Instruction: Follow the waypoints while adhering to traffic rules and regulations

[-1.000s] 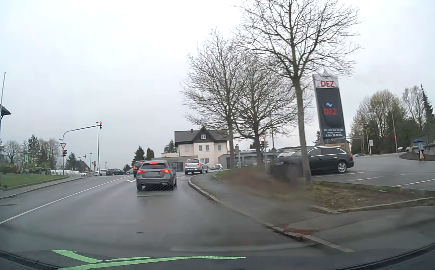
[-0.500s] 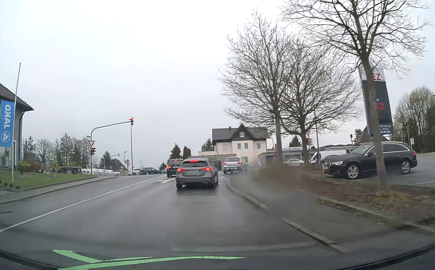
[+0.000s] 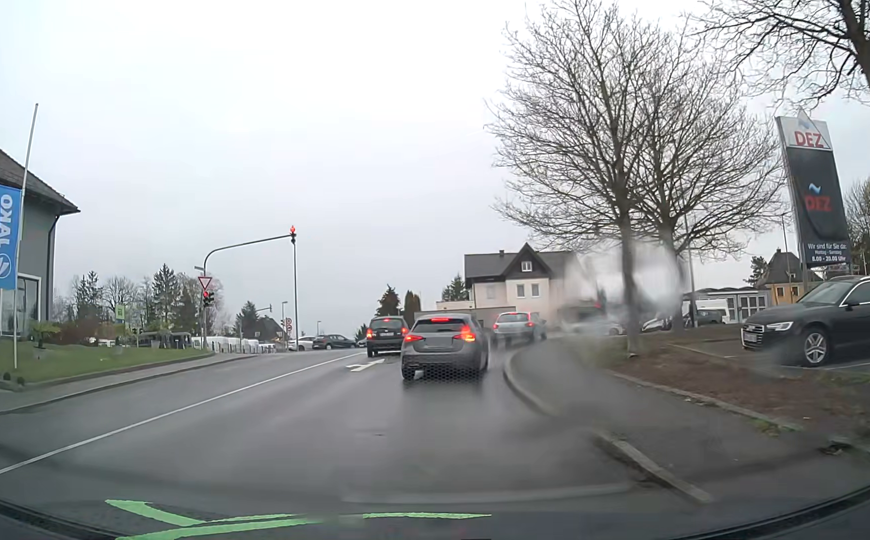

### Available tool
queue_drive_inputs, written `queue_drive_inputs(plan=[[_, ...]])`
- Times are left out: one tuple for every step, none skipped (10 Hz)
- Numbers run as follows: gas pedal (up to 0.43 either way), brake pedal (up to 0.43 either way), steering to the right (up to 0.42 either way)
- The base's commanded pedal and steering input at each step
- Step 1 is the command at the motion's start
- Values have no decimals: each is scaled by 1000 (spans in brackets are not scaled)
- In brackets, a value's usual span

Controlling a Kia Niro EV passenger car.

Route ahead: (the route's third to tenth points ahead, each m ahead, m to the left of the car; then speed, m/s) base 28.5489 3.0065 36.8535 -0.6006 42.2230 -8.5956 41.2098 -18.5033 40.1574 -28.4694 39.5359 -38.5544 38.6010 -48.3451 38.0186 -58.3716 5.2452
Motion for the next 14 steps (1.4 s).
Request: queue_drive_inputs(plan=[[47,0,-51],[47,0,-41],[8,0,-32],[0,0,-26],[0,0,-18],[0,0,-9],[0,0,-5],[0,0,-3],[0,0,0],[0,0,6],[0,0,9],[0,0,13],[0,0,17],[0,12,21]])
